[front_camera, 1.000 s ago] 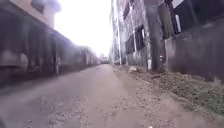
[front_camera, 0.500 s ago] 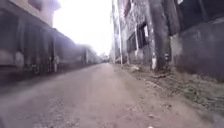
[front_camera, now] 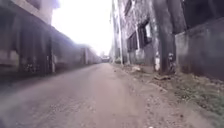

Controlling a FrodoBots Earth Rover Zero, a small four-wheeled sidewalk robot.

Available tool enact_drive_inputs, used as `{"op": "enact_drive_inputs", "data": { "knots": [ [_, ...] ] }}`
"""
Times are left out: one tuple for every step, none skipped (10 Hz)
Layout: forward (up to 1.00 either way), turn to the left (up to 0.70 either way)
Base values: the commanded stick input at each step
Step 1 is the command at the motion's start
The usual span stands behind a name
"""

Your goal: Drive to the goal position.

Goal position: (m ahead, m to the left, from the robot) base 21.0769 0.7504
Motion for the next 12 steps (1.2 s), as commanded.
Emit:
{"op": "enact_drive_inputs", "data": {
  "knots": [
    [0.5, 0.01],
    [0.5, 0.01],
    [0.5, 0.01],
    [0.5, 0.01],
    [0.5, 0.01],
    [0.5, 0.01],
    [0.5, 0.01],
    [0.5, 0.01],
    [0.5, 0.01],
    [0.5, 0.01],
    [0.5, 0.01],
    [0.5, 0.01]
  ]
}}
